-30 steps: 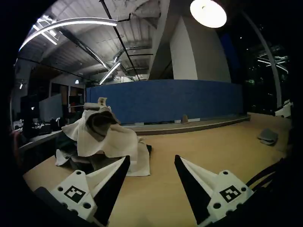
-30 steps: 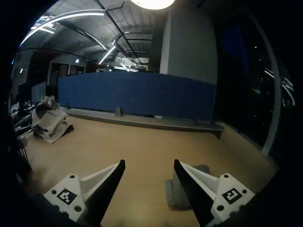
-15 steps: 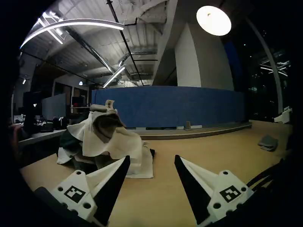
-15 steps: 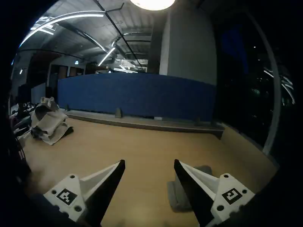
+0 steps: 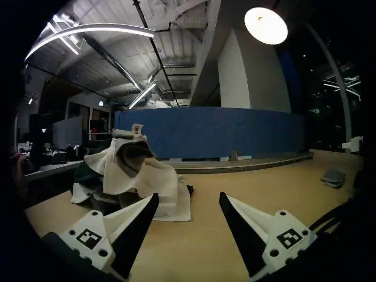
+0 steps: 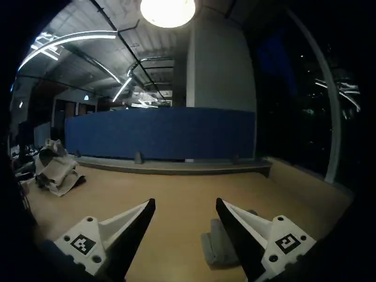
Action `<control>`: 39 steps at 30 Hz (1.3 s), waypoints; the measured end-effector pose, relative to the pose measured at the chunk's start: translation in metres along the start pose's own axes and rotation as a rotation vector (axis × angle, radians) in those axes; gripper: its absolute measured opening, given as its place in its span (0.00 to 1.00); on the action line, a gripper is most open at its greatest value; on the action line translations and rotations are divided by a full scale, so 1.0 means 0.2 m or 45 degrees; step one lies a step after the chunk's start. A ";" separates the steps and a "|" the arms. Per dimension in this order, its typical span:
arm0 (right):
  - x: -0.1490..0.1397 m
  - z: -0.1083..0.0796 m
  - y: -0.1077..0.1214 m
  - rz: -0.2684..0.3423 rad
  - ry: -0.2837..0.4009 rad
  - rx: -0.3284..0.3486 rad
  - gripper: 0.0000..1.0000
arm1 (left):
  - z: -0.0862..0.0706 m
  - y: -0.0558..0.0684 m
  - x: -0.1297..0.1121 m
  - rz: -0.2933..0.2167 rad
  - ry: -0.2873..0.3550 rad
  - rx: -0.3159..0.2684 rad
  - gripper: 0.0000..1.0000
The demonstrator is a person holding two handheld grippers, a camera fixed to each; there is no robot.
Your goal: Fold towel
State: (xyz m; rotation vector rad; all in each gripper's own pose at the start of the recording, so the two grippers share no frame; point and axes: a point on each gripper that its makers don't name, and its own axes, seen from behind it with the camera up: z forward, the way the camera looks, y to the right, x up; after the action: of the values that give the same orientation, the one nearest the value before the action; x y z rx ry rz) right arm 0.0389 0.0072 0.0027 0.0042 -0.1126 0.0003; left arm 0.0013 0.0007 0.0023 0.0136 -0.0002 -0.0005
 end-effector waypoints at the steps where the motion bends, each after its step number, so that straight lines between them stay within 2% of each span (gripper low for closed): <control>1: -0.01 0.00 0.02 0.017 0.007 0.000 1.00 | 0.00 0.00 0.00 0.000 0.000 0.000 0.96; 6: -0.05 0.00 0.09 0.065 0.046 -0.012 1.00 | 0.00 0.00 0.00 0.000 0.000 0.000 0.96; 12: -0.09 0.00 0.16 0.059 0.084 -0.050 1.00 | 0.00 0.00 0.00 0.000 0.000 0.000 0.96; 21: -0.13 0.04 0.07 0.004 0.112 -0.026 1.00 | 0.00 0.00 0.00 0.000 0.000 0.000 0.96; 32: -0.16 0.04 0.03 0.043 0.155 -0.006 1.00 | 0.00 -0.01 0.01 0.000 0.000 0.000 0.96; 39: -0.16 0.01 0.07 0.033 0.177 -0.025 1.00 | 0.00 0.00 0.01 0.000 0.000 0.000 0.96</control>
State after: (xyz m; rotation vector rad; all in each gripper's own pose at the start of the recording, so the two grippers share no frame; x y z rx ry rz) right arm 0.0075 0.0215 0.0004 -0.0172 0.0267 0.0252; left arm 0.0026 0.0003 0.0025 0.0137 -0.0004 -0.0003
